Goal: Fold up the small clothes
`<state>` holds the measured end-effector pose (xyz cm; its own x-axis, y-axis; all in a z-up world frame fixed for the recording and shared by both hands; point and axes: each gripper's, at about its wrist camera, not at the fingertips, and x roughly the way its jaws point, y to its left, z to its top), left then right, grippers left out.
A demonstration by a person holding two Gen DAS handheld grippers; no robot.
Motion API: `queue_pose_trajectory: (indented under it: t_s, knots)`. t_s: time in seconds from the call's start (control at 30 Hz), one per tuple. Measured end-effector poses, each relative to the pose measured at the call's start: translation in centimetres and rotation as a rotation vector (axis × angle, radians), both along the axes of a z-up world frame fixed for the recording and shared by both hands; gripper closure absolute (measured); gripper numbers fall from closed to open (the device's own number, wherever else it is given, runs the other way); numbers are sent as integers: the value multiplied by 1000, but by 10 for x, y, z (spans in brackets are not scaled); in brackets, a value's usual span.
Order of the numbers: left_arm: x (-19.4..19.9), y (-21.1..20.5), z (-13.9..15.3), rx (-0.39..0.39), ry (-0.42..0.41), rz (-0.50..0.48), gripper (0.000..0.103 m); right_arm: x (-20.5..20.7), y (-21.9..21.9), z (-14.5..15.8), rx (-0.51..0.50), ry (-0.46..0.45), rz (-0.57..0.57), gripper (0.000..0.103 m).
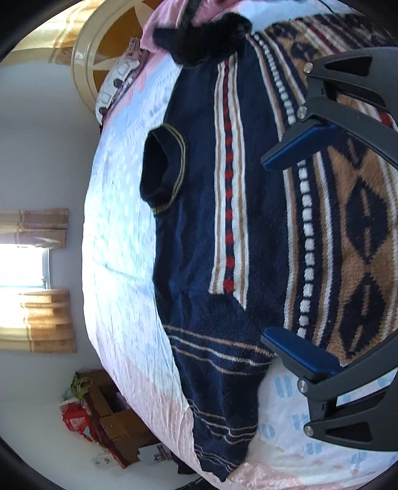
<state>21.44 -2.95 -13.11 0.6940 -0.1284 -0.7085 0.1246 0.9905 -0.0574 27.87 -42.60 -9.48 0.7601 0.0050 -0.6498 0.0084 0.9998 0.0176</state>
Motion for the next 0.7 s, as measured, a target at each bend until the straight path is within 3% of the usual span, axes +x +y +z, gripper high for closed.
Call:
queue_pose_trajectory:
  t_s: [0.23,0.3,0.33,0.37,0.4,0.53,0.7]
  knots:
    - [-1,-9,11,-12,-12,-43,1,6,88,-57,8,71,154,95]
    - [3,-15,11,-13,0,-56,1,7,101,-72,15,112,201,82]
    - [5,-19,11,-9,3,-61,1,5,102,-76,29,140,227,65]
    - [7,-24,12,-7,8,-69,1,-2,97,-75,50,147,242,51]
    - [9,-31,12,-16,17,-86,1,-9,90,-73,87,142,260,49]
    - [19,-61,9,-56,67,-157,7,-32,48,-61,119,95,229,49]
    - [33,-114,-5,-63,138,-247,20,-52,-34,-51,115,-6,27,48]
